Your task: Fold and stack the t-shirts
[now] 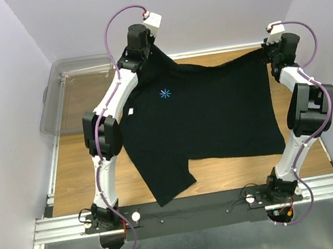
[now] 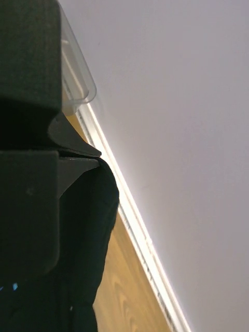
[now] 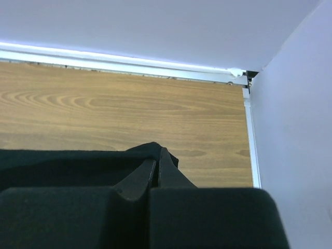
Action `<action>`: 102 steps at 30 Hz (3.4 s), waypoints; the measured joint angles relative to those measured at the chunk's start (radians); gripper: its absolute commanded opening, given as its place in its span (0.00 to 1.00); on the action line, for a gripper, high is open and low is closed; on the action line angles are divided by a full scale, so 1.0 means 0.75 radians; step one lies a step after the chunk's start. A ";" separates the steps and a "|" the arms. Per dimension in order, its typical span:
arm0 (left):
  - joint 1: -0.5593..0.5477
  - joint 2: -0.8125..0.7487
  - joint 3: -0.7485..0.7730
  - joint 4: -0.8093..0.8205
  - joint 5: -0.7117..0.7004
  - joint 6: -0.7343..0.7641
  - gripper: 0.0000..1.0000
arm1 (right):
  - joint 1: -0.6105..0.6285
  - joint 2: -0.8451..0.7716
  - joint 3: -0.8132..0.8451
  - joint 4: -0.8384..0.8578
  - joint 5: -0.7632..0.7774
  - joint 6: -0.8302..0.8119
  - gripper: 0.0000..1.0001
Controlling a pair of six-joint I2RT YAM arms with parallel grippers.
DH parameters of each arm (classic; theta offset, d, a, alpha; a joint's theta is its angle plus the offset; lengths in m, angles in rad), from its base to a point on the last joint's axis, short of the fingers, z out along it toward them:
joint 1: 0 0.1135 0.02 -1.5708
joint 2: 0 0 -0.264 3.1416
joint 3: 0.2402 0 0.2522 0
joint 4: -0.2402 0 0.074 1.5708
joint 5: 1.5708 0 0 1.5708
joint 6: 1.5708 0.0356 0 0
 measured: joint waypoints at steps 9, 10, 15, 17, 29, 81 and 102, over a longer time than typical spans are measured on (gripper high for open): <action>0.005 0.128 -0.006 0.235 -0.241 0.101 0.00 | -0.003 0.031 0.009 0.028 0.050 0.072 0.01; 0.006 0.130 -0.006 0.250 -0.254 0.104 0.00 | -0.006 0.031 0.006 0.036 0.050 0.078 0.01; 0.009 0.056 -0.126 0.391 -0.306 0.099 0.00 | -0.018 -0.120 -0.190 0.069 0.011 0.082 0.00; 0.009 -0.050 -0.269 0.423 -0.310 0.083 0.00 | -0.021 -0.292 -0.349 0.063 -0.026 0.082 0.00; -0.023 -1.313 -0.897 0.658 -0.191 -0.085 0.00 | -0.023 -1.269 -0.246 -0.304 -0.162 0.042 0.01; 0.106 0.445 0.149 0.284 -0.021 -0.269 0.00 | -0.024 0.201 -0.149 0.224 0.102 0.025 0.01; 0.120 0.396 0.022 0.393 0.077 -0.328 0.00 | -0.024 0.226 -0.020 0.203 0.095 0.095 0.01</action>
